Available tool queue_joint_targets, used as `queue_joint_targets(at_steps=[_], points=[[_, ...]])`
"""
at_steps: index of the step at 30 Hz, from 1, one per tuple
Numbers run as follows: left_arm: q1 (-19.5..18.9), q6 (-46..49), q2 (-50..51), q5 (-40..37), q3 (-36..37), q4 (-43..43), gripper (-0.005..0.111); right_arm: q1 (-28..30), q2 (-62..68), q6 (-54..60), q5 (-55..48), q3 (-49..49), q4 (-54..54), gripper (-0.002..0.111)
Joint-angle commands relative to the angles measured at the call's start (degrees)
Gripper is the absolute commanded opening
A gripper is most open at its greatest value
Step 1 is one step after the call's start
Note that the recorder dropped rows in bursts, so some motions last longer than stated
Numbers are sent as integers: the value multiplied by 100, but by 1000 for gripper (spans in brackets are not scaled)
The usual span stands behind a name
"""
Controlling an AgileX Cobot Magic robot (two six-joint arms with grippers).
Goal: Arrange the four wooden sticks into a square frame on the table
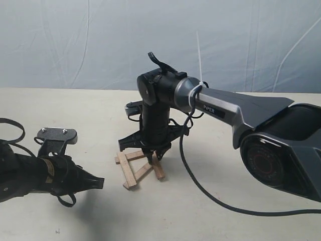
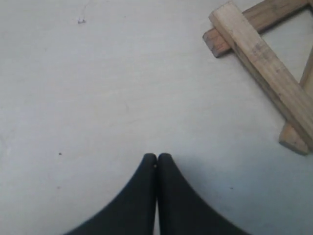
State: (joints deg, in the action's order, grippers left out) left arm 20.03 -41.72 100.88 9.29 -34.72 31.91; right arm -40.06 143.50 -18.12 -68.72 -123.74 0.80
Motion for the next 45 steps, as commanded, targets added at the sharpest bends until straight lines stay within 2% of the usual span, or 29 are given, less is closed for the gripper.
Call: queue_joint_targets(at_steps=[1,2,4,6,7,8,9,10,12,14,16,20,21,25,30,33,35,36,38,39,41,45], points=[[-55,-8,-242,-12,116,77,0,3,-14,24,-83,0,137,46],[-54,-8,-291,-12,138,77,0,3,-57,38,-83,0,137,58],[-54,-8,-404,-47,165,77,0,14,-158,106,-55,0,156,66],[-54,-8,-587,-230,165,77,0,135,-409,213,-35,0,156,53],[-54,2,-763,-348,177,77,0,293,-602,359,-124,0,156,37],[-54,2,-872,-341,211,80,0,389,-691,466,-124,12,156,26],[-54,2,-1130,-301,283,93,0,630,-892,571,-124,157,156,3],[-54,2,-1240,-288,310,93,0,741,-997,603,-124,290,156,0],[-159,-8,-1586,-265,414,79,0,1165,-1484,844,-124,1159,30,0],[-441,-8,-1903,221,662,-23,0,1971,-2403,1220,809,2735,-275,-1],[-569,-29,-1969,606,828,-23,0,2724,-3213,1514,1802,4119,-515,-1],[-579,-44,-2040,782,856,-159,0,4076,-5202,1713,4277,6947,-599,-1],[-579,-44,-2090,782,856,-181,0,4202,-5564,1713,4763,7399,-612,-1],[-579,-192,-2540,630,908,-181,0,4228,-6880,1678,6705,8940,-1145,-1],[-579,-304,-3578,595,1275,-307,0,3991,-8124,1688,8649,10638,-903,-1],[-579,-333,-4317,595,1528,-429,0,4006,-8750,1812,10014,11768,-1990,-1],[-579,-333,-4909,586,1683,-574,0,4006,-9197,1812,10744,12348,-3296,-1],[-579,-333,-5225,570,1756,-679,0,4002,-9514,1812,10958,12374,-4012,-1],[-579,-333,-5874,420,1820,-855,0,4002,-10156,1812,10746,12374,-5448,-1],[-579,-333,-6200,272,1830,-894,0,4002,-10443,1812,10686,12374,-5785,-1],[-579,-411,-6735,-82,1830,-894,0,4002,-10828,1812,10536,12374,-5766,-1],[-579,-453,-7673,-821,1830,-898,0,4002,-11324,1747,10776,12374,-3774,-1]])
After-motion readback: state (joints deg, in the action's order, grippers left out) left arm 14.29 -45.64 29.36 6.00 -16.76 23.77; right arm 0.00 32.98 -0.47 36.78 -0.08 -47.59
